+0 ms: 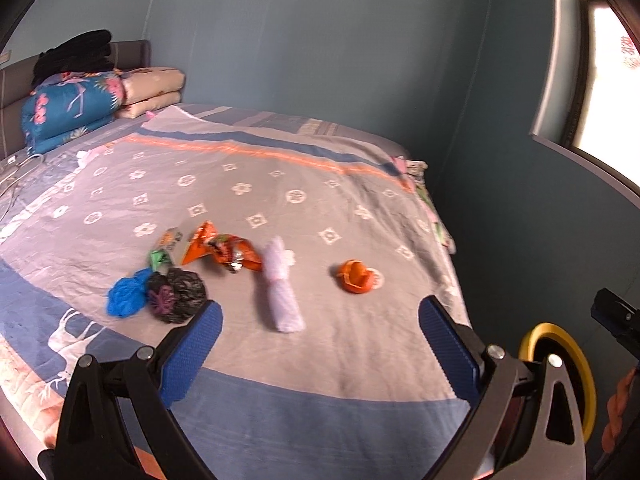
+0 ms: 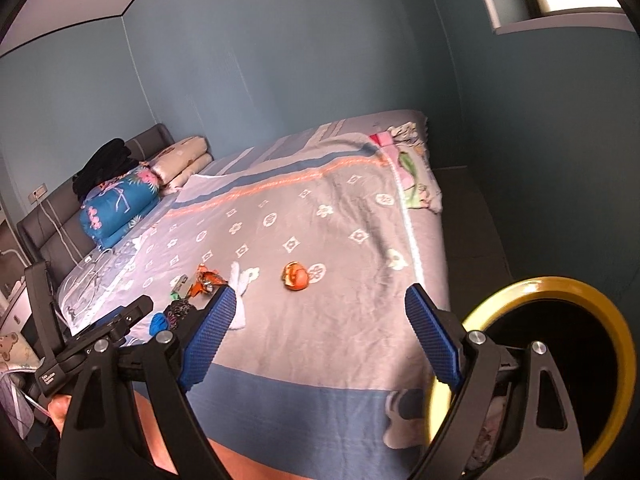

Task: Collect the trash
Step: 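Move both open tools back over the bed toward the remaining trash, then grasp the black plastic bags with the left tool while the right tool grasps another orange peel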

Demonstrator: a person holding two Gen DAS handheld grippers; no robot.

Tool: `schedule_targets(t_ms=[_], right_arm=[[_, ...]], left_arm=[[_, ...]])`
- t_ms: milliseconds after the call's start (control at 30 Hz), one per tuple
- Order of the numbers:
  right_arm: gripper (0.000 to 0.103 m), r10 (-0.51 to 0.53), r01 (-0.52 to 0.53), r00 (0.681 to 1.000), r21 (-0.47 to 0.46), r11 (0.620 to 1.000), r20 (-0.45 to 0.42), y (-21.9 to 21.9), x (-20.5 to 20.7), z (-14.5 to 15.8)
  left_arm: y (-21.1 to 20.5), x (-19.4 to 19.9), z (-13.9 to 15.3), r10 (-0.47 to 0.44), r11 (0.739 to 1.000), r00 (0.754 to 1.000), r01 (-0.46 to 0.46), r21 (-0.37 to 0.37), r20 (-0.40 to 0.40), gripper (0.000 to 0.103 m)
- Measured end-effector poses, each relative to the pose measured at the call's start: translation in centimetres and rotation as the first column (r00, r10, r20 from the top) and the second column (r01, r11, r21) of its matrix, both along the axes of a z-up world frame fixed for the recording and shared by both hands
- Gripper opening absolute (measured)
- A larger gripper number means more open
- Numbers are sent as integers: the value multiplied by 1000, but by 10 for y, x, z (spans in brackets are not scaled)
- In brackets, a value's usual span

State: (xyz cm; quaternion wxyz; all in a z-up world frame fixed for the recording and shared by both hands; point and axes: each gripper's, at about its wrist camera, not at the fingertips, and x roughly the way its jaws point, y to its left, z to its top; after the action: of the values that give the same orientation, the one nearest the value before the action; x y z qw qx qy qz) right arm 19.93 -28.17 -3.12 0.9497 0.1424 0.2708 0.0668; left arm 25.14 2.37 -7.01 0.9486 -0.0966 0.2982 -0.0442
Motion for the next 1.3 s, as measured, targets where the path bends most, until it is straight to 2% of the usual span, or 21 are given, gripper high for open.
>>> schedule_targets(t_ms=[300,700,933,1133,1300], right_arm=[[83,39,-39,999,15,999,-16,34,37,-13],[83,74,-76,995,-35,996,-71,77,89,-38],[83,77,-85,990,-63,994,-119,101,132,-66],[83,58,-75,986,-104,992,-157,123,172,-96],[83,53,-82,980,-146,986,-192,139,204,-121]], left_arm=[[41,22,-27,109,994,994,-108,32,-13,95],[84,60,-57,196,979,979,-198,-39,-58,95],[99,77,-87,214,974,970,-221,-48,-113,95],[111,90,-103,216,973,968,-225,-56,-129,95],[116,97,-107,228,973,967,-231,-19,-115,95]])
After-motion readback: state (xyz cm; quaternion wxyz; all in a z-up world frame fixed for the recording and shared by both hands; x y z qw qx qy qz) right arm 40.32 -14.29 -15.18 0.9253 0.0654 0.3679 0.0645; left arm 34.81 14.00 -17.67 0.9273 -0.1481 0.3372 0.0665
